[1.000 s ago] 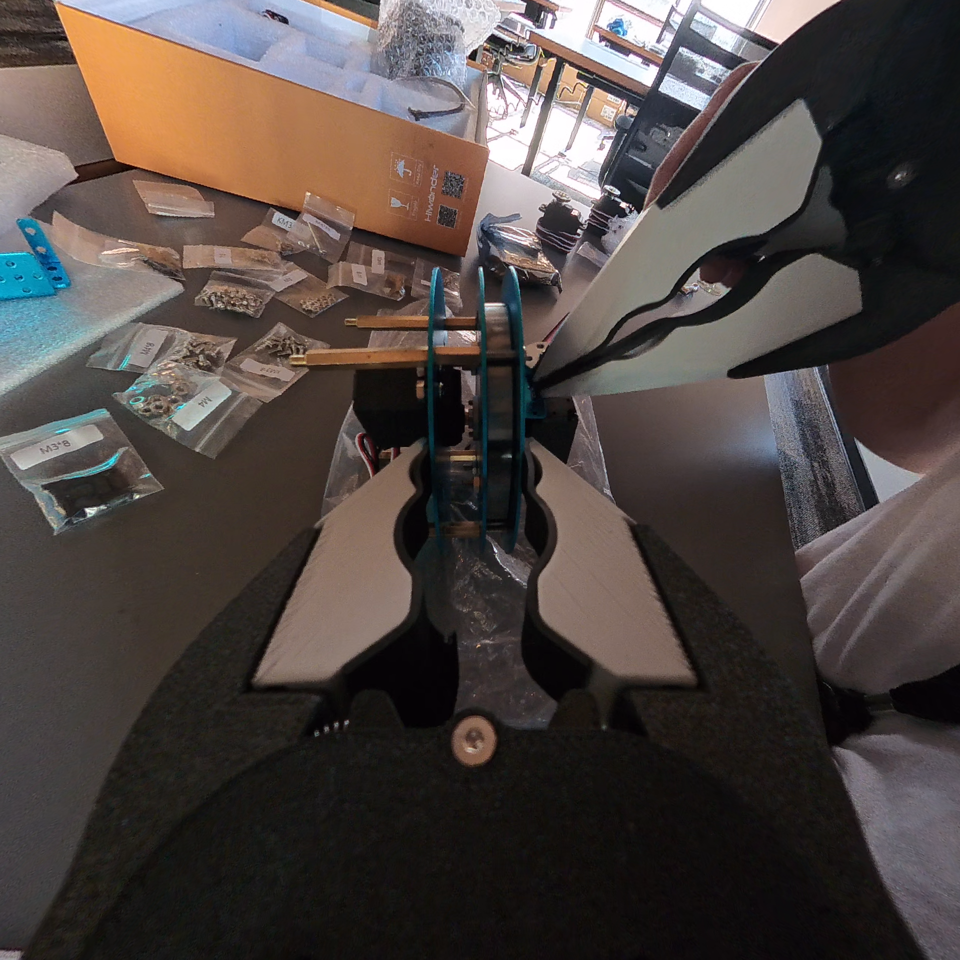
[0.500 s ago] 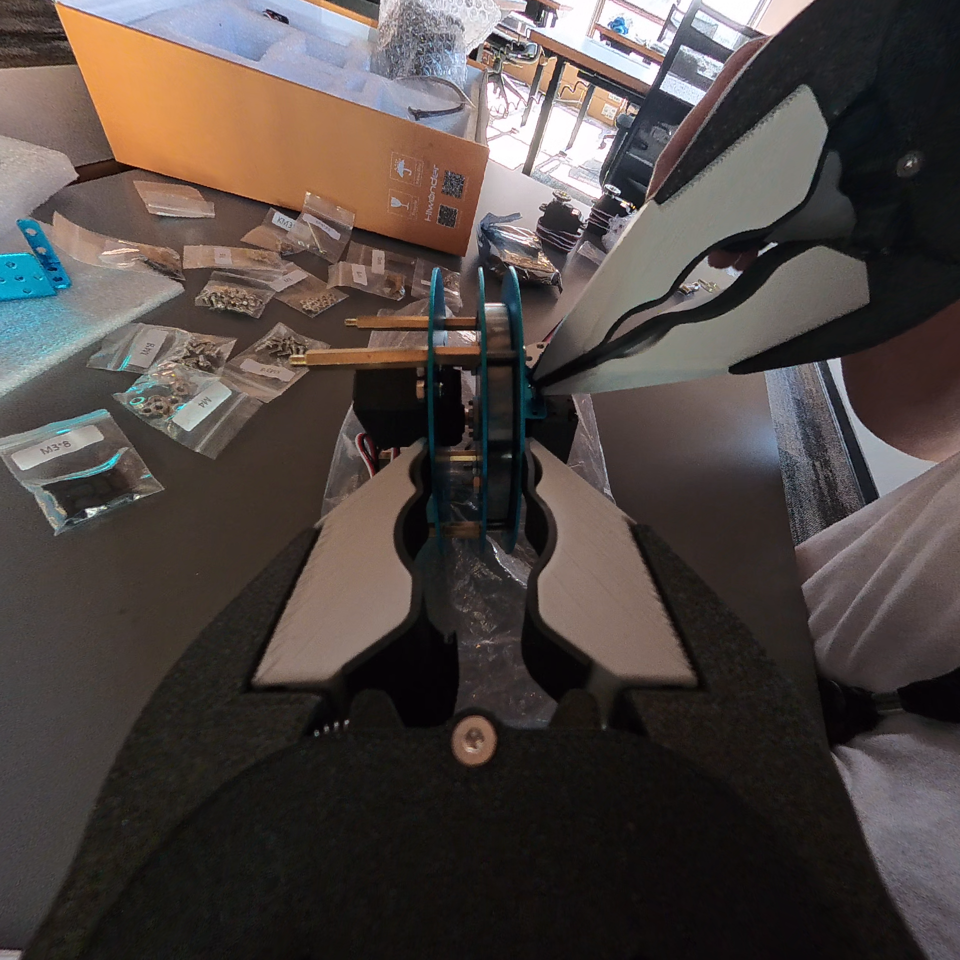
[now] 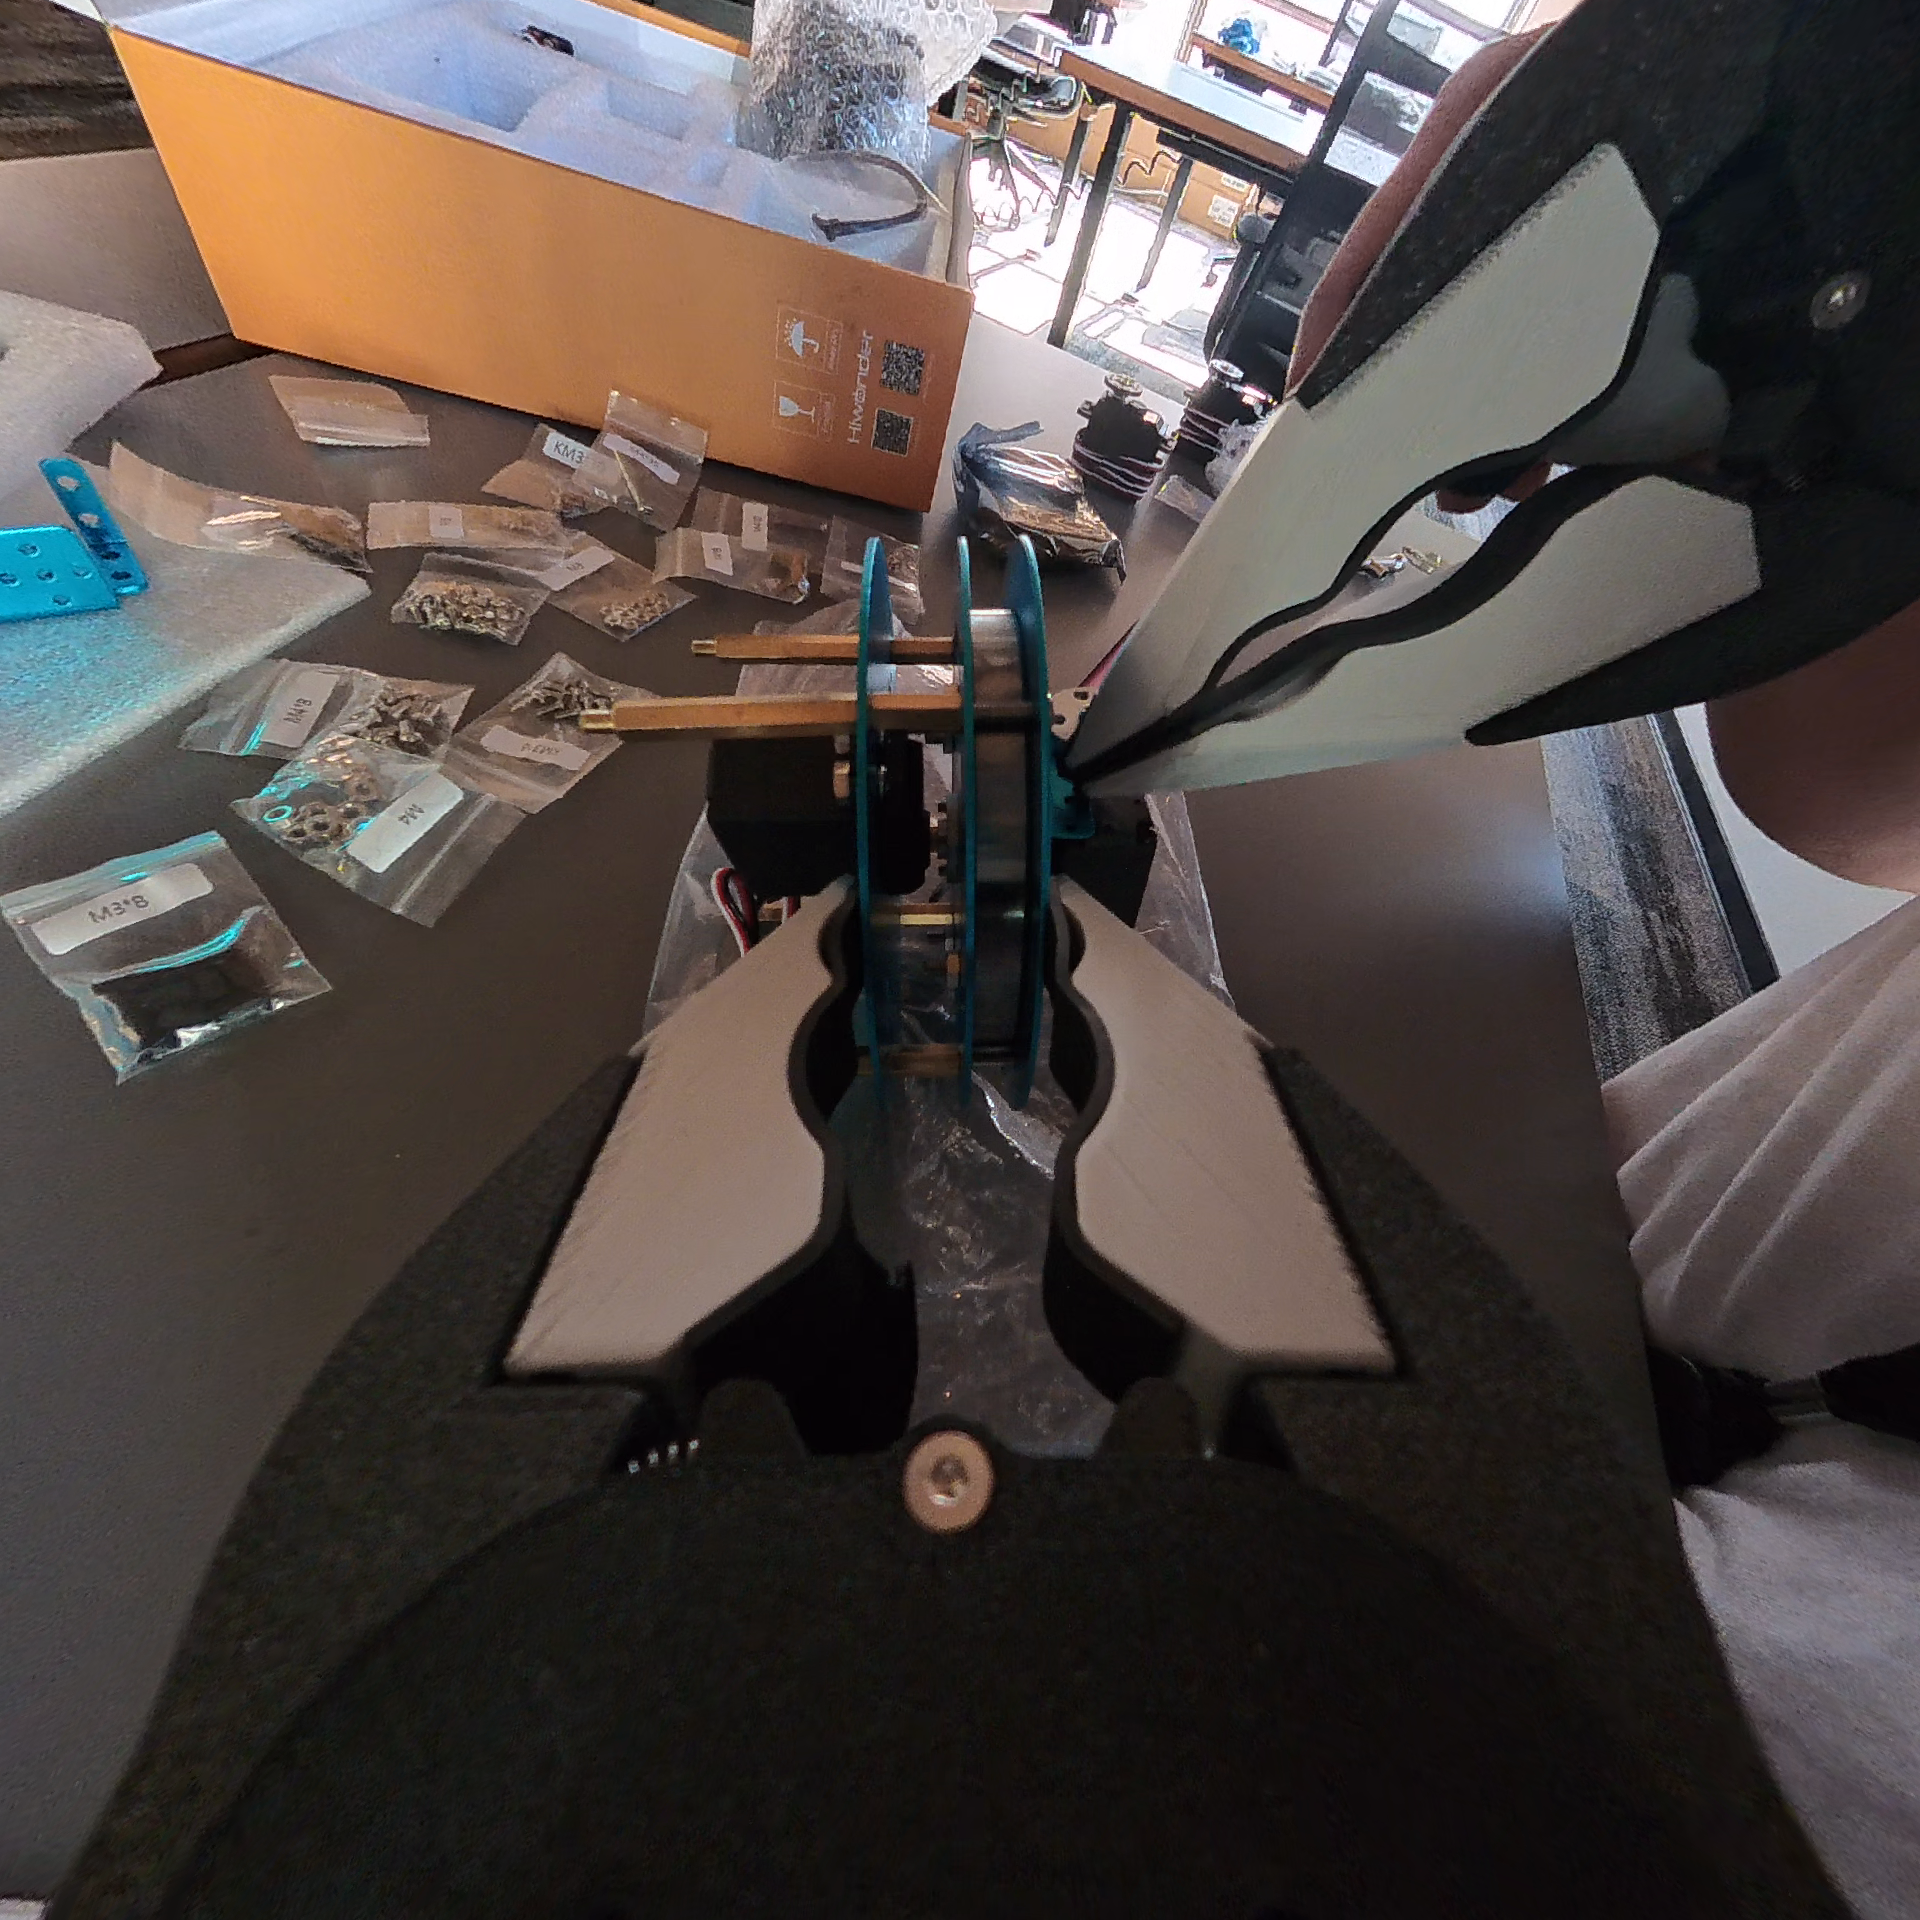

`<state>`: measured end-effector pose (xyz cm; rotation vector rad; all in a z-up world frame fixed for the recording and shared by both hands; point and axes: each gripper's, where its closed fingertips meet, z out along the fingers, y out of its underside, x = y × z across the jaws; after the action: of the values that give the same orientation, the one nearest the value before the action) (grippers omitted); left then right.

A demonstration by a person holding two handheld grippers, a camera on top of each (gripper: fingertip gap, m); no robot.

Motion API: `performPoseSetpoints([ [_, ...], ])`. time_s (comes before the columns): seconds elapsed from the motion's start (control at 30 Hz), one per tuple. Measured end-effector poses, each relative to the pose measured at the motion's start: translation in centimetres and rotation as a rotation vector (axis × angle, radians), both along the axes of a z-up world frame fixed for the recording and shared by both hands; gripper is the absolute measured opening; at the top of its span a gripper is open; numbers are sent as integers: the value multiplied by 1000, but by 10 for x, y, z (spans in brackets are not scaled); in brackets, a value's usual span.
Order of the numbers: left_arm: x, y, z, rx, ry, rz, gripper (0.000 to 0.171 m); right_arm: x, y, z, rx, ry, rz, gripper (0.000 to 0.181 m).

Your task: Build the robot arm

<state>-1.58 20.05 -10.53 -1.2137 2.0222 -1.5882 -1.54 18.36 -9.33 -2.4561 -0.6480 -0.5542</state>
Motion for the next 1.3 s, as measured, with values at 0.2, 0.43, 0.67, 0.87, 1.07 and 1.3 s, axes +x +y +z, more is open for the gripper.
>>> performPoseSetpoints([
  [0.2, 0, 1, 0, -5, 2, 2, 32, 0, 1, 3, 12, 33, -17, 0],
  [0.43, 0, -1, 0, 5, -8, 2, 32, -4, -6, 4, 21, 178, -127, 17],
  [0.67, 0, -1, 0, 10, -12, 4, 32, -18, -11, 7, 66, 276, -135, 35],
  [0.87, 0, -2, 0, 16, -15, 3, 32, -17, -8, -3, 104, 284, -157, 35],
  [1.07, 0, -2, 1, 20, -17, 2, 32, -14, -4, -9, 105, 223, -177, 42],
  [1.3, 0, -1, 1, 9, -11, 3, 31, -34, -2, -6, 129, 309, -104, 42],
])
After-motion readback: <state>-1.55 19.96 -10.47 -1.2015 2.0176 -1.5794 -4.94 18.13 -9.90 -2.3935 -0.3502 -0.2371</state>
